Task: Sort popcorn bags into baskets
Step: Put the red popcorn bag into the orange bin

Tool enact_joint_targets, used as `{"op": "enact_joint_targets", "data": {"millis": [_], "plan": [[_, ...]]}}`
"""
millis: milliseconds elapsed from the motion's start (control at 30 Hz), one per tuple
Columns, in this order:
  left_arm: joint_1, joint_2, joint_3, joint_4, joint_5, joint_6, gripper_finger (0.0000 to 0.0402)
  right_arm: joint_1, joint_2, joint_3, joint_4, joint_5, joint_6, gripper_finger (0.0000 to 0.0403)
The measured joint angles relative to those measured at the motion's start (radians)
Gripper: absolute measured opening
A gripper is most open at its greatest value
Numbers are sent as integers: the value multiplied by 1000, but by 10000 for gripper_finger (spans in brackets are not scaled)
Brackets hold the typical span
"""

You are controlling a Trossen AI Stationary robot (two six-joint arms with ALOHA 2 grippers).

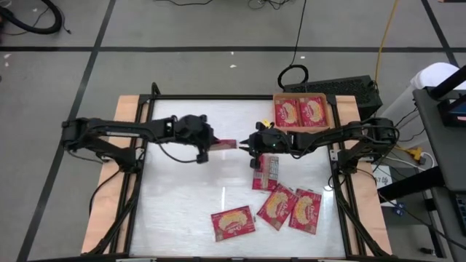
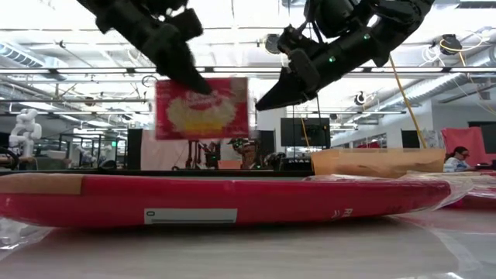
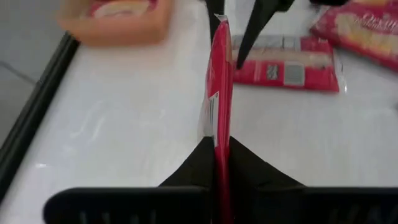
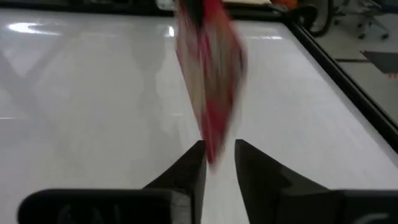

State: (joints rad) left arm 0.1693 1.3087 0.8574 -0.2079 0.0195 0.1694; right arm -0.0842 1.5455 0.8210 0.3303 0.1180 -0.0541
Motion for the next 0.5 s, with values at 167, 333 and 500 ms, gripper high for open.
{"op": "enact_joint_targets", "data": {"millis": [167, 333, 500], "plan": [[19, -133, -69, 32, -4, -10, 18, -8, 1, -16, 26, 12, -11, 103], [39, -264, -217, 223, -4, -43, 35, -6, 1, -72, 172, 10, 17, 109], [38, -321, -392, 671, 35, -85, 23, -6, 3, -136, 349, -11, 67, 109]]}}
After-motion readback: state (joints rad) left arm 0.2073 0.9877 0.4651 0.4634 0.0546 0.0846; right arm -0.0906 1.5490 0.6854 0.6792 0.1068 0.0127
